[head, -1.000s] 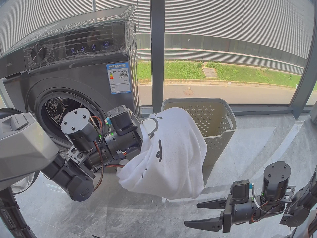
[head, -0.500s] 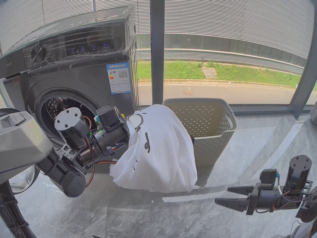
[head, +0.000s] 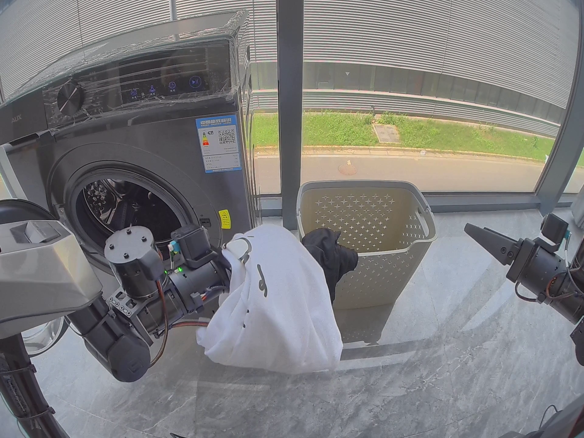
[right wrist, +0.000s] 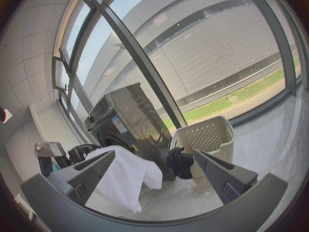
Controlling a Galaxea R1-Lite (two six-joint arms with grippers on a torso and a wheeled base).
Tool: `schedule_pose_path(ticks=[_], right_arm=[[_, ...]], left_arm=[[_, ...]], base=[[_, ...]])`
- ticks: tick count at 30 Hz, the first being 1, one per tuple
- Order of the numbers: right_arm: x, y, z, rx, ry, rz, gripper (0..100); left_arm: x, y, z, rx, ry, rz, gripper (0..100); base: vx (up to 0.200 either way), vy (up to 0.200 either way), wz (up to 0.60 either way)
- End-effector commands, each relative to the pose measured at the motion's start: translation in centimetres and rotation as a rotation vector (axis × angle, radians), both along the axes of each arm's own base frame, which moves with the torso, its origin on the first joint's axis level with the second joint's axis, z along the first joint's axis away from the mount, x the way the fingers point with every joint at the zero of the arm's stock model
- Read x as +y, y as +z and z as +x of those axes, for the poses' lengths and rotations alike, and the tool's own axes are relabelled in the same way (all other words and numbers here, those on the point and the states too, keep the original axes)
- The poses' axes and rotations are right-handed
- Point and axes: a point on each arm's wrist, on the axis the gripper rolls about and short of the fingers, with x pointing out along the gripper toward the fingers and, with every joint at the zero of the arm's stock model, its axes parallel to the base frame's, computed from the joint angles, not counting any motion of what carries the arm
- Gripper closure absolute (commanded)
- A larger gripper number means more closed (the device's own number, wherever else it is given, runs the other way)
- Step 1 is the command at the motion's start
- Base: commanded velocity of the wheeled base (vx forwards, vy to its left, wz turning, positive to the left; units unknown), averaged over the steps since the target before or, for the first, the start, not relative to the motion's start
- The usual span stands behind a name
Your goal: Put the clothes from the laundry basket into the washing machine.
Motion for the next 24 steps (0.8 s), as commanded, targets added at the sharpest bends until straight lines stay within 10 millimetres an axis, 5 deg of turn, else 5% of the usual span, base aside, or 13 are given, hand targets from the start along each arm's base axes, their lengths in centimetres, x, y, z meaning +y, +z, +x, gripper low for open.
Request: schedule_pose_path(ticks=[1,24], right_arm=[[-0.7,0.8,-1.0,-0.044,-0.025,0.01,0],[-0.7,-0.2,-2.2,-0.009,-0.011,-0.001,0]], left_arm=[[0.5,-1.4,-1.9,0.08,0.0,0.036,100],[2.3,-1.2,-3.7,0.121,0.085,0.039,100]], base=[[0.0,0.0,0.0],[0.0,0.0,0.0]])
